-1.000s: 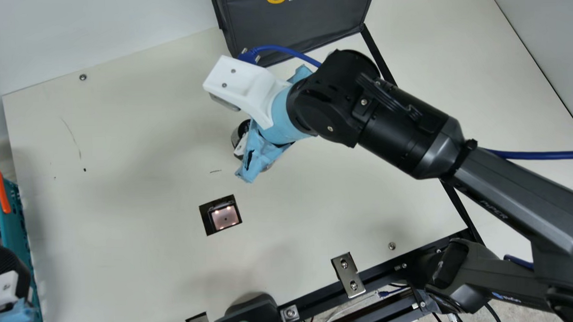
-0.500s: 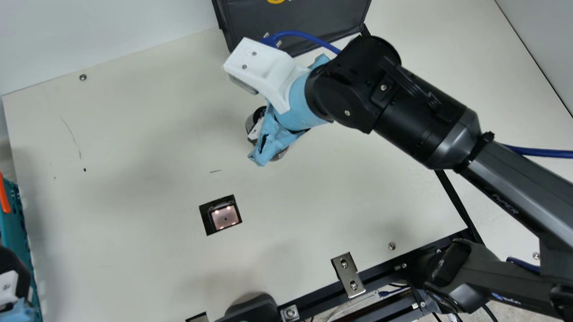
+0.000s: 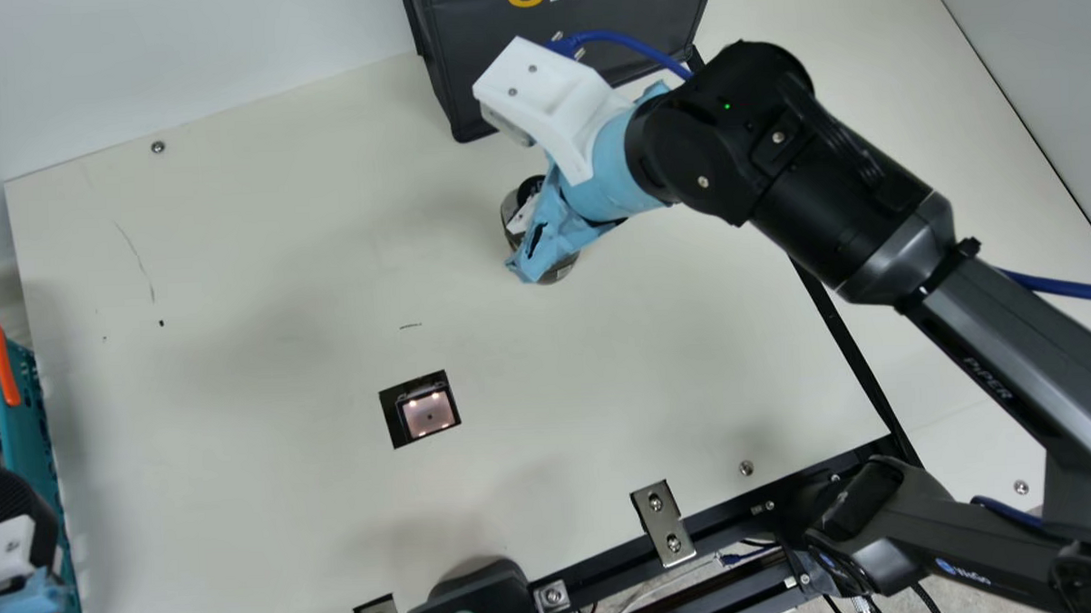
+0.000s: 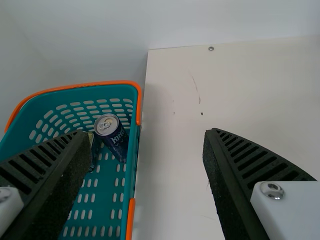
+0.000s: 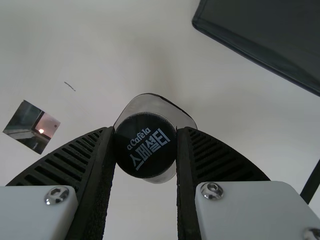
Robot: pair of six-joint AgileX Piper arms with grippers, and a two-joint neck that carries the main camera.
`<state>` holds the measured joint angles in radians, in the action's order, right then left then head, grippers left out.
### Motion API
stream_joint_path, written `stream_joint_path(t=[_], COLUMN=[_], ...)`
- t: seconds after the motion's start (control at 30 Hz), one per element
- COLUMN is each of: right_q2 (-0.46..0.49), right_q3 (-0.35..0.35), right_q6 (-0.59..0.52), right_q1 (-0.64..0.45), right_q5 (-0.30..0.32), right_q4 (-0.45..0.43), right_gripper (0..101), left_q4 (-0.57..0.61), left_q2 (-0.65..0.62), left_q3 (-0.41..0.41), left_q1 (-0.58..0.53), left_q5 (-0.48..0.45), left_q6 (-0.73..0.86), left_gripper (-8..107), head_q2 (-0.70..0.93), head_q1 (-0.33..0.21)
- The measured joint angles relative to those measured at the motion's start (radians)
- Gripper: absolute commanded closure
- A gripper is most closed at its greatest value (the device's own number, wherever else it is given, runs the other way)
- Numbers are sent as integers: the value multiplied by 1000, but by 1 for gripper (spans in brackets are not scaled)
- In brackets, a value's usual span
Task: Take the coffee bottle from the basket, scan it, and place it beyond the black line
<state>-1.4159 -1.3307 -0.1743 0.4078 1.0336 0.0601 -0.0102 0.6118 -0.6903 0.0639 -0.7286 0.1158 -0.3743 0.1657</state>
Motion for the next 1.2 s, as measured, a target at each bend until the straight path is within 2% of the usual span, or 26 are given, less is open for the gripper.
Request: stream_joint_path(t=[1.2], right_q2=[-19], right_q3=[1], right_q6=[-53], right_q1=[-253], right_q5=[-5], right_q4=[44], right_gripper=[101], left_q4=[0], left_q2=[0], left_q3=[0], left_q1=[0], left_q5=[0], left_q6=[0], left_gripper=[9], head_q2=[0], head_q1=[0])
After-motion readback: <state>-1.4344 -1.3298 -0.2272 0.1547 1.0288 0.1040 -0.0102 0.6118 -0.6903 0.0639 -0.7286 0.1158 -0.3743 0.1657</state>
